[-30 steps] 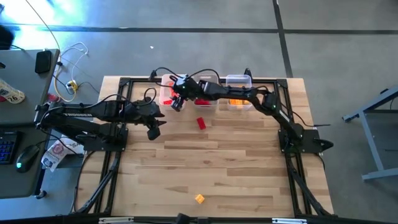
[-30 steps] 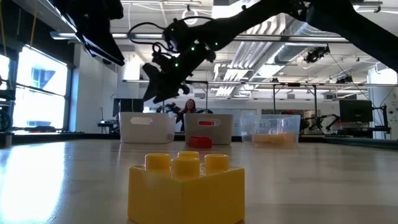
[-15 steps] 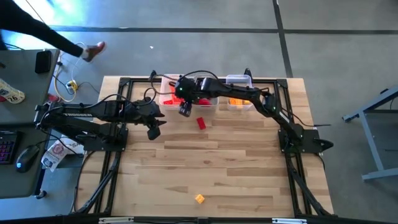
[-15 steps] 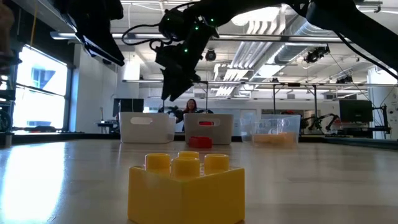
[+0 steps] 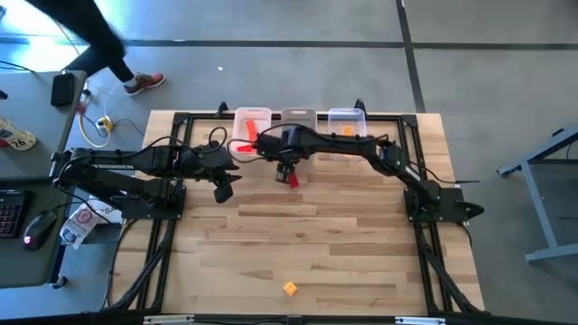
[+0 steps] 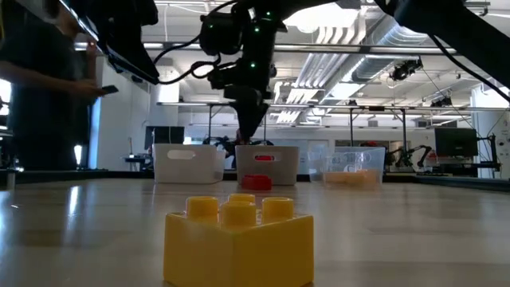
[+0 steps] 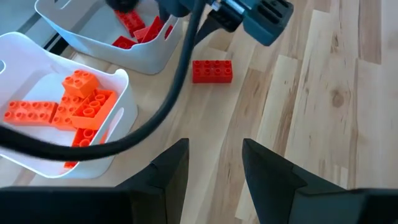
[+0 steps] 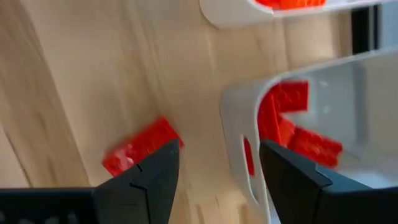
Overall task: Sort & place blocks by color
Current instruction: Put the red game piece into the gray bin
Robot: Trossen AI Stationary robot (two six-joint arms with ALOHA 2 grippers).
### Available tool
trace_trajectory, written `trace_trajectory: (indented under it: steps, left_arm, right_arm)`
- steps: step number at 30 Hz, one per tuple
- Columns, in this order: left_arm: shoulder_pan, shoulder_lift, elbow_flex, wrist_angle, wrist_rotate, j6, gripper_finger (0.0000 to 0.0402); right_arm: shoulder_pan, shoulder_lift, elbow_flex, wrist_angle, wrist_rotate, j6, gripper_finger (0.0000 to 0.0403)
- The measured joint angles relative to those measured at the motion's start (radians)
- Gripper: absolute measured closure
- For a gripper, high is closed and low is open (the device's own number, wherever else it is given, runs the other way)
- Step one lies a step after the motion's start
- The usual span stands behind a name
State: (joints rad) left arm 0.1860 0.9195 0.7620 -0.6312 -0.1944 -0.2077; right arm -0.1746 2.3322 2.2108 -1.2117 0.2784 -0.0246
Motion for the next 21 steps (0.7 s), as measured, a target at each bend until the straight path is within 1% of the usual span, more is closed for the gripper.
trace_trajectory:
  steps: [4,14,21]
  left_arm:
    - [0.000,0.000,0.000,-0.001,0.000,-0.002,0.0266]
    - [0.000,0.000,0.000,-0.009,0.000,-0.002,0.0266]
    - [0.000,0.000,0.000,-0.035,0.000,0.000,0.0266]
  right_arm:
    - [0.013,0.000,0.000,-0.074,0.060,0.025,0.0195]
    - [0.054,0.000,-0.001,-0.207,0.168,0.105,0.0195]
    - [0.088,0.000,-0.001,-0.280,0.216,0.148,0.0195]
